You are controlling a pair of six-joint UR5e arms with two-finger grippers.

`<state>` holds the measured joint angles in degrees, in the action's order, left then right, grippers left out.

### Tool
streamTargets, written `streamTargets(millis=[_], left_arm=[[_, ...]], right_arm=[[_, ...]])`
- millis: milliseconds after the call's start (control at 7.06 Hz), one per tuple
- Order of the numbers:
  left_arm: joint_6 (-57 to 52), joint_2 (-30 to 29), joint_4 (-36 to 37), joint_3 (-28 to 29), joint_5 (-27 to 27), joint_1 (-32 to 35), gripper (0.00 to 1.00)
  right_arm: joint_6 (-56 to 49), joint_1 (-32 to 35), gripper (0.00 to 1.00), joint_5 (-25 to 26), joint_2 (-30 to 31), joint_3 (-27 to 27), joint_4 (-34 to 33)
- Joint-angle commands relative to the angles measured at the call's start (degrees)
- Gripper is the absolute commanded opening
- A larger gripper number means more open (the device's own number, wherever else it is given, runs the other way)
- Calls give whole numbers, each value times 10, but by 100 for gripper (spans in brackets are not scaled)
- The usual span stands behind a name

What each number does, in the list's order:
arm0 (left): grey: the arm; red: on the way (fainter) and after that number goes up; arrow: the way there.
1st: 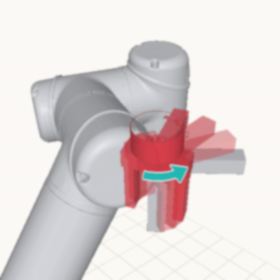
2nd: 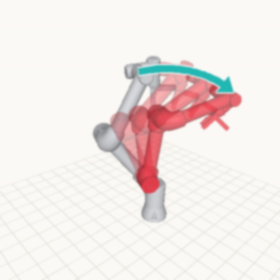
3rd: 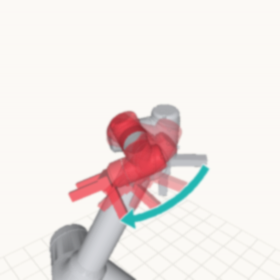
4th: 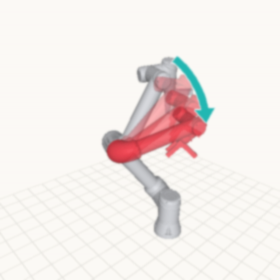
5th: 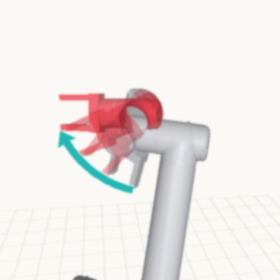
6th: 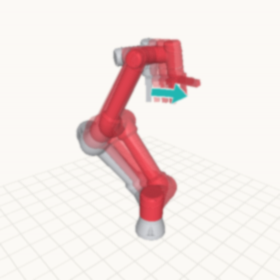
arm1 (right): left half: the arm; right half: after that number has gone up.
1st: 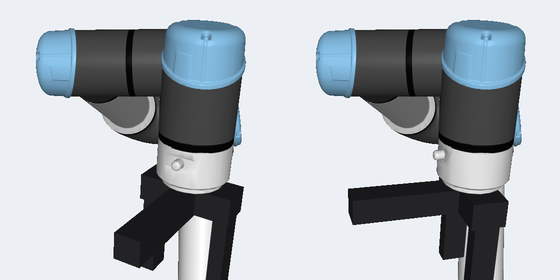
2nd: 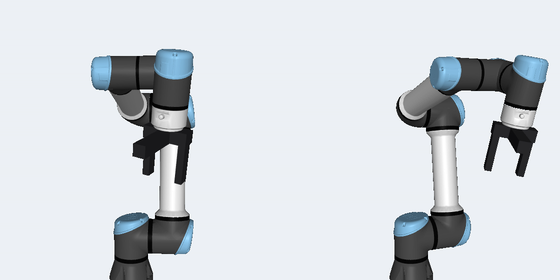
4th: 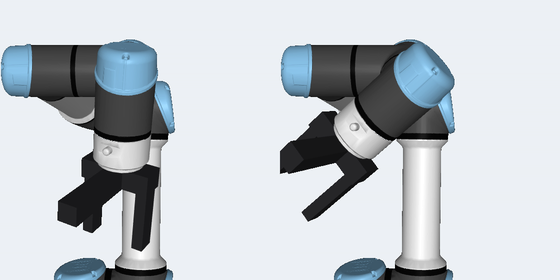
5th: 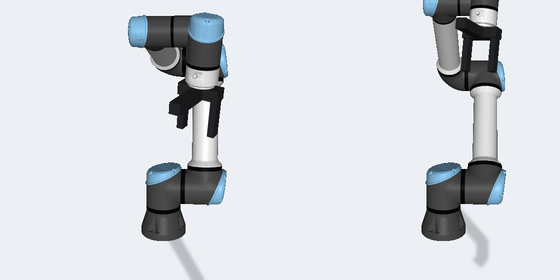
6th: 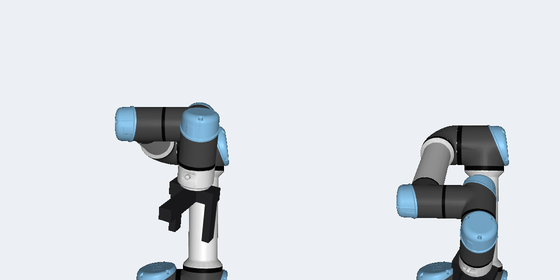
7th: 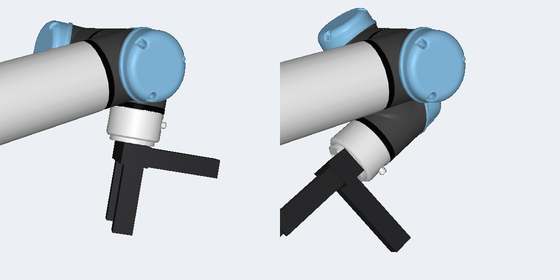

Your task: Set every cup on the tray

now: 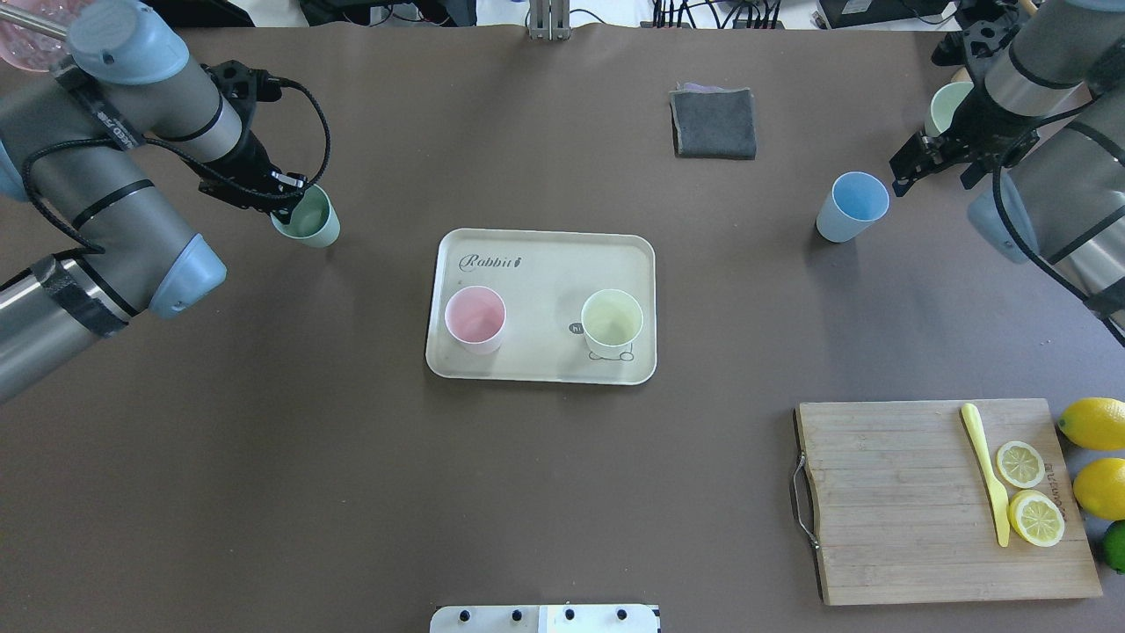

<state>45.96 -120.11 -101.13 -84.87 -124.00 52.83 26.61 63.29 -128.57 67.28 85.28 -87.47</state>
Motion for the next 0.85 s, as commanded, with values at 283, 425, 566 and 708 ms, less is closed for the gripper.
streamTargets(millis=[283,425,566,708], left_arm=[[123,-81,1,0,-14,-35,0],[140,-86,-1,1,-11,-50,0],[153,-93,-3,1,12,-63,0],[173,-94,-5,1,37,-89,0]], right_arm=[[34,-28,80,12,-28,-63,30],[34,-27,60,12,-33,-88,52],[47,-27,1,11,-38,-102,69],[54,-27,0,5,-46,-98,69]])
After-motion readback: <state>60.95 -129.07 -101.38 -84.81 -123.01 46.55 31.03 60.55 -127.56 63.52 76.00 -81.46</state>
